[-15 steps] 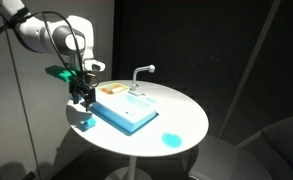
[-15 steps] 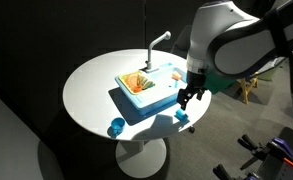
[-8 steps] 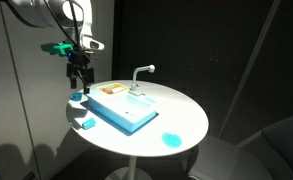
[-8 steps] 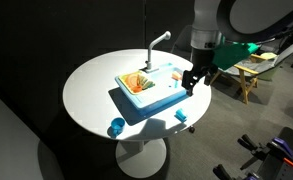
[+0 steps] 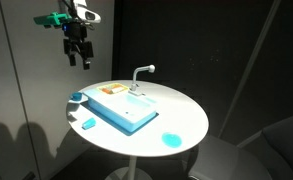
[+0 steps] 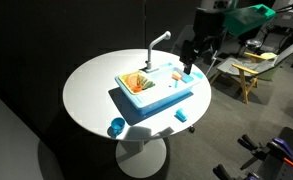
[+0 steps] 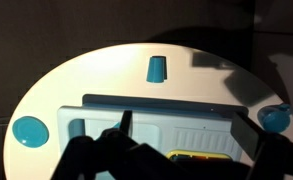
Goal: Remove the blue cup from the sink and put it on the table
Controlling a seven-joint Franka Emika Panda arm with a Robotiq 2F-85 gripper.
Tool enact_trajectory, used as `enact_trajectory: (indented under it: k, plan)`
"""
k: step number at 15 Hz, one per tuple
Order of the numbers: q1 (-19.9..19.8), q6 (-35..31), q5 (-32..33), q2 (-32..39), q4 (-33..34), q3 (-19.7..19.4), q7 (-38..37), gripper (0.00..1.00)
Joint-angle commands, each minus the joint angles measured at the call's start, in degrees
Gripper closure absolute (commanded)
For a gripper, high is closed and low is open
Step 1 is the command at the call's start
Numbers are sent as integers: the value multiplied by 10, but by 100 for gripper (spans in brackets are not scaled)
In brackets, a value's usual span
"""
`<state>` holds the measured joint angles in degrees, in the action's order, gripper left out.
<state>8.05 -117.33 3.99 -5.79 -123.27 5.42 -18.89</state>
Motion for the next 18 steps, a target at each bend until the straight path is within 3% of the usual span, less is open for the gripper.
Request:
enact_trajectory:
  k: [1, 9, 15, 18]
  plan:
    - [-9, 41, -27, -13, 23, 6, 5, 0]
    - [-19, 103, -37, -50, 11, 5, -21, 0]
    - [-31, 101, -49, -83, -21, 3, -21, 0]
    - [-31, 98, -38, -61, -5, 7, -14, 0]
